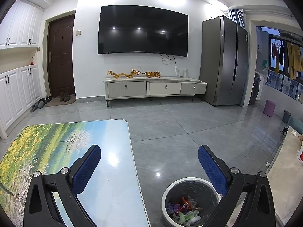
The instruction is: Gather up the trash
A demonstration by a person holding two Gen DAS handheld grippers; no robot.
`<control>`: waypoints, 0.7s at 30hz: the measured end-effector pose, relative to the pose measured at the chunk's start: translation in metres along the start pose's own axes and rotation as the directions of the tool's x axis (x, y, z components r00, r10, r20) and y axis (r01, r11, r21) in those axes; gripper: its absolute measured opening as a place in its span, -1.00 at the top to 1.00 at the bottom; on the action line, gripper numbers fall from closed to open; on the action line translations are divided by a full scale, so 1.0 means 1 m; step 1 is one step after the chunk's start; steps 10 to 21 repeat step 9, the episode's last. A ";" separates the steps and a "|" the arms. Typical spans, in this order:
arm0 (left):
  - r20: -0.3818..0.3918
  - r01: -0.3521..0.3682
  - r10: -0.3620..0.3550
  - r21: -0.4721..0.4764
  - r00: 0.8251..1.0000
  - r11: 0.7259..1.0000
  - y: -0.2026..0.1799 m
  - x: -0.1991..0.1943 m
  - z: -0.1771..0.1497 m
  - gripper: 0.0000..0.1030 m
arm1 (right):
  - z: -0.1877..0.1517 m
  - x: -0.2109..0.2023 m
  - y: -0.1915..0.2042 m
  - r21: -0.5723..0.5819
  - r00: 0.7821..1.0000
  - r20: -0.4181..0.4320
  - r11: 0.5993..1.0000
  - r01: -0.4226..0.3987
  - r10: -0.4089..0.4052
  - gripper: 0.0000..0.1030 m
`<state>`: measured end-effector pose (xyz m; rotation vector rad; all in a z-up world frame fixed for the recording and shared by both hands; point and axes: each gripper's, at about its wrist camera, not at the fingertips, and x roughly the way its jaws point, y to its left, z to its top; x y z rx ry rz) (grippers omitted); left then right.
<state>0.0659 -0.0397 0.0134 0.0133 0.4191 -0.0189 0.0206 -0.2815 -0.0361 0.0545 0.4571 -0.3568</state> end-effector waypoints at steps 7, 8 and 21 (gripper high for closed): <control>-0.010 0.007 -0.007 -0.010 1.000 1.000 0.001 0.002 0.000 -1.00 | -0.001 -0.001 0.000 0.002 1.000 -0.001 1.000 0.003 -0.003 -1.00; -0.010 0.007 -0.007 -0.009 1.000 1.000 0.001 0.002 0.000 -1.00 | -0.001 -0.001 0.000 0.002 1.000 0.000 1.000 0.003 -0.003 -1.00; -0.010 0.007 -0.007 -0.010 1.000 1.000 0.001 0.001 0.000 -1.00 | -0.001 -0.001 0.000 0.003 1.000 0.000 1.000 0.003 -0.003 -1.00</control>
